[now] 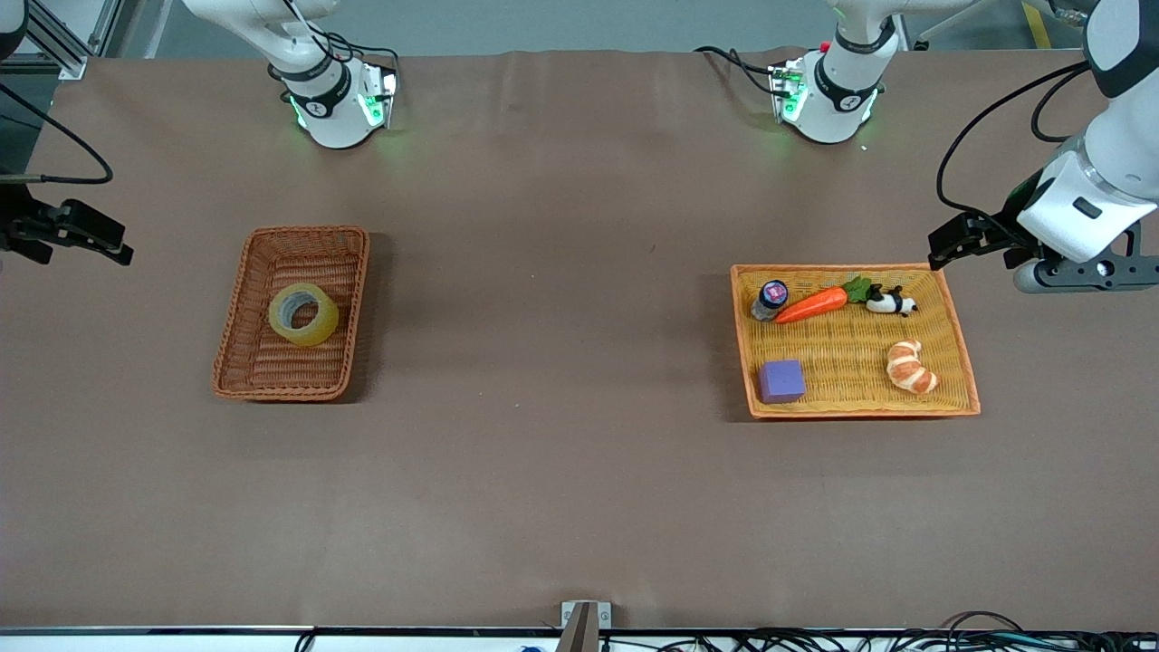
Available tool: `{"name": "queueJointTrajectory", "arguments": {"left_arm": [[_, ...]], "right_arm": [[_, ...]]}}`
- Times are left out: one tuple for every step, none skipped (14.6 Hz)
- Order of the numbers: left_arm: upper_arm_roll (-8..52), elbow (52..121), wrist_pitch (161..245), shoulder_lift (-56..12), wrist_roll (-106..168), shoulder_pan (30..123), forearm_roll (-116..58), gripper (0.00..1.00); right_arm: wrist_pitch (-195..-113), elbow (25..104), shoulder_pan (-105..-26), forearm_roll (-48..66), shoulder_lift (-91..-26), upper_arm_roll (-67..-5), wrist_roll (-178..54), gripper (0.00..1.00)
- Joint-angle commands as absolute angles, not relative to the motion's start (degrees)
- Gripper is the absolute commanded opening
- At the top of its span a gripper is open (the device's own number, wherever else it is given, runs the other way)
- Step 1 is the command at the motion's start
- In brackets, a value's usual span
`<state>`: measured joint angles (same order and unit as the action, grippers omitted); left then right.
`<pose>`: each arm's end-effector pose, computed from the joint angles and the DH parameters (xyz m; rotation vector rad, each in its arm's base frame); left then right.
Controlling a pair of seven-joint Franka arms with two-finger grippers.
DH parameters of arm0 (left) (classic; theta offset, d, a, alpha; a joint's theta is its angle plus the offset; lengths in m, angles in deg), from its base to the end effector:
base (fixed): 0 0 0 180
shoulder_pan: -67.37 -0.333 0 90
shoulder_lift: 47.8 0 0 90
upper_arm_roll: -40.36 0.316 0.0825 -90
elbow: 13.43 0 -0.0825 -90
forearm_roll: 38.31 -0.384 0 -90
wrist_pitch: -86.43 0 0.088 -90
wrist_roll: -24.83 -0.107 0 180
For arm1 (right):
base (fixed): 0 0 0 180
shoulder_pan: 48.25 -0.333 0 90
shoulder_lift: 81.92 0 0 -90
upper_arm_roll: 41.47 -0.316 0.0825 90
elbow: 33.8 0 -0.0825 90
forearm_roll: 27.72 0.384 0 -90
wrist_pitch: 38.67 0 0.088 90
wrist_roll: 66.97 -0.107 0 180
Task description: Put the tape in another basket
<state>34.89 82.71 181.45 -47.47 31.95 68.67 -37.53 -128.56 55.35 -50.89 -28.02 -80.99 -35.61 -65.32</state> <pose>0.5564 -0.0673 0.5781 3.1304 0.0117 -0.0419 0.5585 -0.0315 0.6223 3.1345 -0.0429 -0.0055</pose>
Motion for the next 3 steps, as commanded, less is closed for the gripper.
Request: {"name": "queueJointTrajectory", "arguments": {"left_arm": [[34.91,81.32,181.44,-46.83,32.82,68.86,-38.13,0.98],[34.91,81.23,181.44,-46.75,32.82,68.86,-38.13,0.98],[34.91,81.31,181.44,-46.75,32.74,68.86,-38.13,0.98]], "right_arm": [[-128.58,56.99,-50.88,-27.02,-82.53,-35.58,-64.69,1.0],[-128.76,56.99,-50.88,-27.1,-82.53,-35.49,-64.69,1.0],[-128.76,56.99,-50.88,-27.02,-82.53,-35.49,-64.69,1.0]]}}
